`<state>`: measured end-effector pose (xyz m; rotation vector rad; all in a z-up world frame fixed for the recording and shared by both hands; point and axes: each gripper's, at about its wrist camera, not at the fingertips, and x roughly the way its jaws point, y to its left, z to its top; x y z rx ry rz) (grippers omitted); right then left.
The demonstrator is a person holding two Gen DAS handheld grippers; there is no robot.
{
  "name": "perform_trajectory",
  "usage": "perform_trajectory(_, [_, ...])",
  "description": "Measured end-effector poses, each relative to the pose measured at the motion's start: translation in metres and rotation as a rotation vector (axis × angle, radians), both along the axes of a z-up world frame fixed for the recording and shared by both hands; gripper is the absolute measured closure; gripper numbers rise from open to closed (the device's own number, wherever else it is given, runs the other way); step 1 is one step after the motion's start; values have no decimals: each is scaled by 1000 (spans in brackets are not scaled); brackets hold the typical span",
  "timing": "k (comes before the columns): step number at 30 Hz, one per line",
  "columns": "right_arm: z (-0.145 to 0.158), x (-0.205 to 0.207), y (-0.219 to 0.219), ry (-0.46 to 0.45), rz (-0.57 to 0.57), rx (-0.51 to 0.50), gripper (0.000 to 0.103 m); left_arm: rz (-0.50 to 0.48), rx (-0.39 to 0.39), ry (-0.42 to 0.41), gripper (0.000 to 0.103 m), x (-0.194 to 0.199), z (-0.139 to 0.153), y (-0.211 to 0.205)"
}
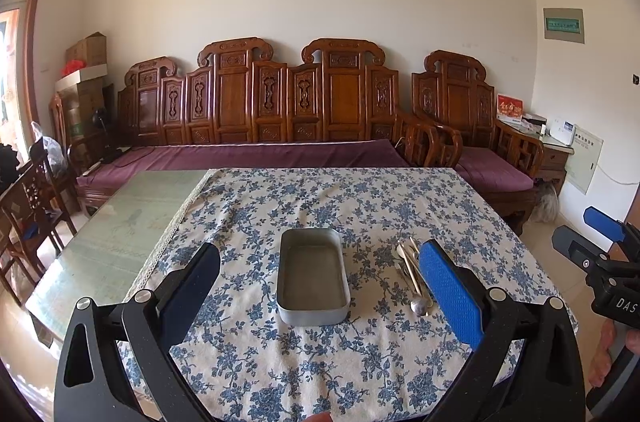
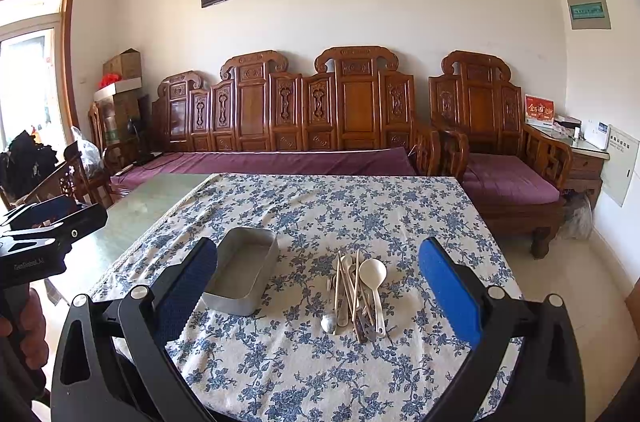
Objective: Organize utensils
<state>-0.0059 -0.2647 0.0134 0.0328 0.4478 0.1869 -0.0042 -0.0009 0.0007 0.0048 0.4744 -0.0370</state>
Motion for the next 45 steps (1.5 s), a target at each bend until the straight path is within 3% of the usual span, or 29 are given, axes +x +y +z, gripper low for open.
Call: perform_trajectory(45, [3, -1, -4, 4, -5, -5, 2, -15, -11, 17, 6, 1, -6, -5])
